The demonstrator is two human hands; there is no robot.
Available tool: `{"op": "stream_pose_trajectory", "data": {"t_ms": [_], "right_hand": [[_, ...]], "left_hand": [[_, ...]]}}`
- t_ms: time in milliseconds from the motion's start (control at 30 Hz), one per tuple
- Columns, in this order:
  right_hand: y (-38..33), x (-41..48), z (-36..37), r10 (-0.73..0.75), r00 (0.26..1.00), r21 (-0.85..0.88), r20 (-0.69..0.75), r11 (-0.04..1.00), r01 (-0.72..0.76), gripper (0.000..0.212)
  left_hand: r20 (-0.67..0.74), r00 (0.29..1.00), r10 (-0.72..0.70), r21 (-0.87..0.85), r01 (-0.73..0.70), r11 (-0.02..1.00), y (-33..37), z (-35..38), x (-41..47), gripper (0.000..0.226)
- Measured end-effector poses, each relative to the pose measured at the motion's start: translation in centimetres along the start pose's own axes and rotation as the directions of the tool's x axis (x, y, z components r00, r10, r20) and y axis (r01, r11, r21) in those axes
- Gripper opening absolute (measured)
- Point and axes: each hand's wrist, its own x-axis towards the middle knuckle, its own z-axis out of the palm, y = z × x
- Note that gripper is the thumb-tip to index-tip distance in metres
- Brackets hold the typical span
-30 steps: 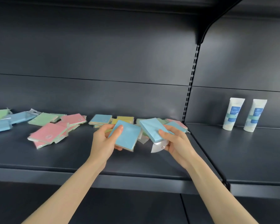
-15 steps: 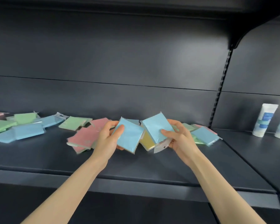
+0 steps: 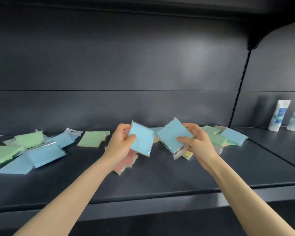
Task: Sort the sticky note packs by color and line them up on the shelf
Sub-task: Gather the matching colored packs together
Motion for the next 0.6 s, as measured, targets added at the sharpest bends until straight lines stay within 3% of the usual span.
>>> {"op": "stream_pose_trajectory", "data": {"t_ms": [400, 600], "right_hand": [[0.6, 5.3, -1.3, -0.029, 0.999, -0.205, -0.040, 0.979, 0.021, 0.038], [1.2, 7.7, -1.3, -0.011, 1.000, -0.212, 0.022, 0.977, 0.016, 0.037]], "left_hand": [[0.301, 0.944, -0.135, 0.177, 0.084, 0.981, -2.4, 5.0, 9.5, 0.022], [0.253, 0.963, -0.090, 0.522, -0.057, 0.851, -3.3, 5.6, 10.9, 0.031]]}}
